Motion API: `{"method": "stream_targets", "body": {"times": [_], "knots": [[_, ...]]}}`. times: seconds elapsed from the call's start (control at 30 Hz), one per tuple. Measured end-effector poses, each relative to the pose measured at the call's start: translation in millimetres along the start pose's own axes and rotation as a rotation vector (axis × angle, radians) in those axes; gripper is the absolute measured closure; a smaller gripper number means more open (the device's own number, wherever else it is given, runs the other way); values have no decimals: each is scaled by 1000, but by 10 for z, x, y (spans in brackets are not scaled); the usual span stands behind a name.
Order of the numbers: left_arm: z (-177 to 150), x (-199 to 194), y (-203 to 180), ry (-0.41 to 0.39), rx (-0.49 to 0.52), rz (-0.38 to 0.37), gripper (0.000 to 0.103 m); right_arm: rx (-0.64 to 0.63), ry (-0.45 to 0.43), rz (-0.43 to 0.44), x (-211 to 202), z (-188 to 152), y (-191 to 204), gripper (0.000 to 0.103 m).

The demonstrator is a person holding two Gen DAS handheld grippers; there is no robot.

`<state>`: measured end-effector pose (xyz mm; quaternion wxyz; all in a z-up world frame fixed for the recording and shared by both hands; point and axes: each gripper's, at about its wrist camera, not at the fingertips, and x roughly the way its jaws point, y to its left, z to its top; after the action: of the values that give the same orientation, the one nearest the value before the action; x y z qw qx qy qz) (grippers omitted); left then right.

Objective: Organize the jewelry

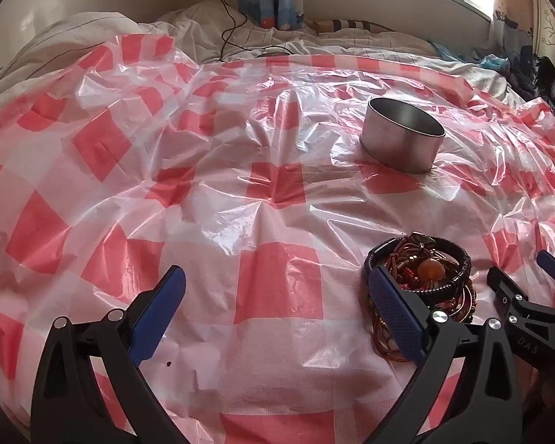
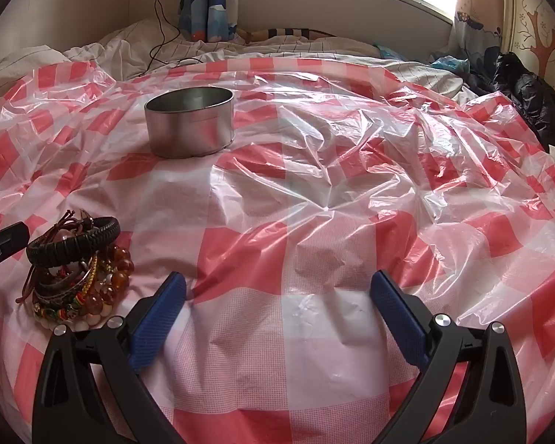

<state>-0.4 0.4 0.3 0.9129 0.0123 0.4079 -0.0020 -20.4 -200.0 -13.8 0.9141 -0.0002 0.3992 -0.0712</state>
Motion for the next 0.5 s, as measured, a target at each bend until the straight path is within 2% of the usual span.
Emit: {"method": "stream_targets", "body": {"times": [0.5], "knots": [[-1,-6,42,-1,-24,-15,8,-1,0,-1,3,-3,5,7]]}}
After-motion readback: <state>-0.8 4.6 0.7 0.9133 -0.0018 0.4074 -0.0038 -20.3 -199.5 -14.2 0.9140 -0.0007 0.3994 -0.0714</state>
